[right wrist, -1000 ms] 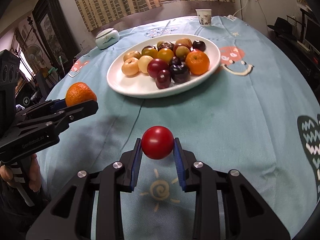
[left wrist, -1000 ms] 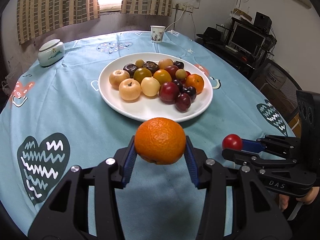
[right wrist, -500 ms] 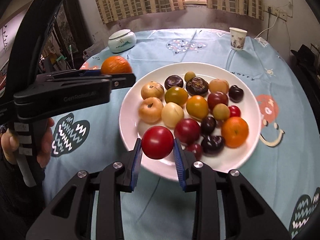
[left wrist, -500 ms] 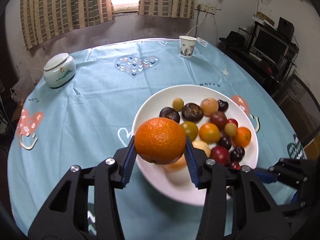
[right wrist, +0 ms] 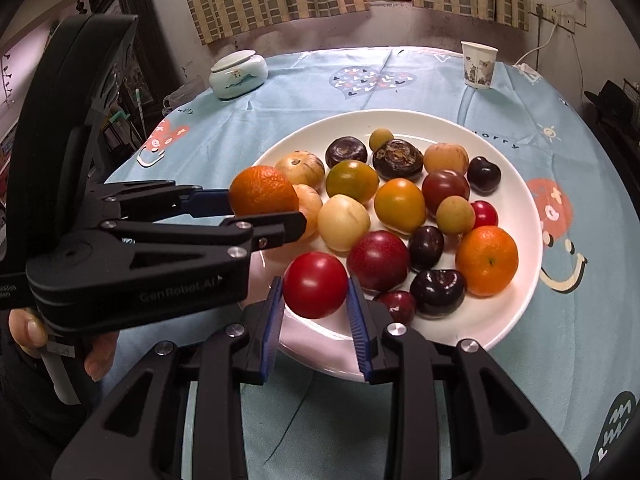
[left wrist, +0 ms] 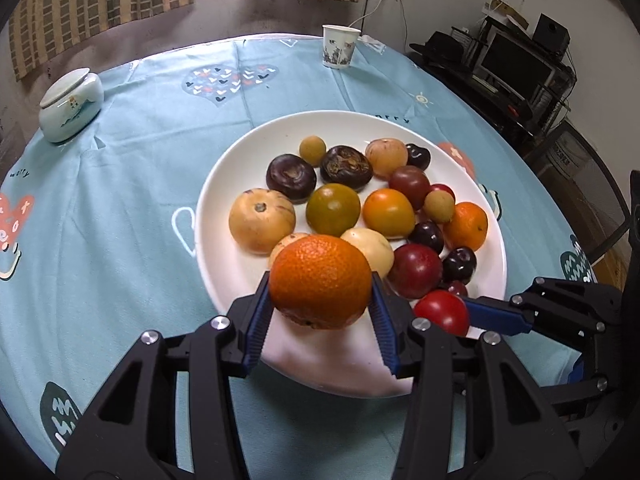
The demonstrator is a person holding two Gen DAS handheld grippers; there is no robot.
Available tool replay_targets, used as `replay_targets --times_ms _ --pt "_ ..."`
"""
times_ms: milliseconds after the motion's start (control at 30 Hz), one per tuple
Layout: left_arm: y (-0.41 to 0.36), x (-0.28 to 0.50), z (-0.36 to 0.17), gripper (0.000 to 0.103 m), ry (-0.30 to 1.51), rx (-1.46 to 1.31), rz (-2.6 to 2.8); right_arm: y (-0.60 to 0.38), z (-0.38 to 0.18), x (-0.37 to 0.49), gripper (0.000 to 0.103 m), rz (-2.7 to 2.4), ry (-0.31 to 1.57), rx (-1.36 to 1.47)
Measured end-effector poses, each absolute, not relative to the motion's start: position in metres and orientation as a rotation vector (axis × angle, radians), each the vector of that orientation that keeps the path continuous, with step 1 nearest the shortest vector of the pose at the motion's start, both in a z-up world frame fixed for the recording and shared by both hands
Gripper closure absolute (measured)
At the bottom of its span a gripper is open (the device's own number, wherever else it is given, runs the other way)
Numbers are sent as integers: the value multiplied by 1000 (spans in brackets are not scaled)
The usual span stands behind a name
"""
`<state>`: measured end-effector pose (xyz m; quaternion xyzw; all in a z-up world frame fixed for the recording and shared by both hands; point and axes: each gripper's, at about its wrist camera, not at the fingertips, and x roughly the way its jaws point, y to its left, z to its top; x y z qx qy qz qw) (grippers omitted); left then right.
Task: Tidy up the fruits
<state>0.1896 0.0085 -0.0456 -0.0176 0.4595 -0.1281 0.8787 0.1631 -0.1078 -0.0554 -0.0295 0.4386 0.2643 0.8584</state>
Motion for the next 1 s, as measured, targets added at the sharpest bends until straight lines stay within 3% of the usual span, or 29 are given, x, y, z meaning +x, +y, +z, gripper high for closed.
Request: replay_targets --times_ms 133,267,500,733,800,867,1000 --pt "9 190 -46 55 954 -48 -273 -108 -60 164 70 555 940 -62" --pt "9 189 -46 55 955 -47 -278 -109 -56 158 44 538 927 -75" --pt "5 182 -42 55 946 -45 -308 -134 -39 136 42 431 844 -50" --pt "-2 173 -37 52 917 -29 -331 -163 -48 131 42 357 892 33" --pt "-1 170 -34 45 895 -24 -317 -168 -49 129 42 339 898 47" --pt "0 167 -29 23 857 -9 -282 -170 -50 127 42 324 901 56" --pt "6 159 -17 7 785 12 -203 -166 -50 124 42 298 903 58"
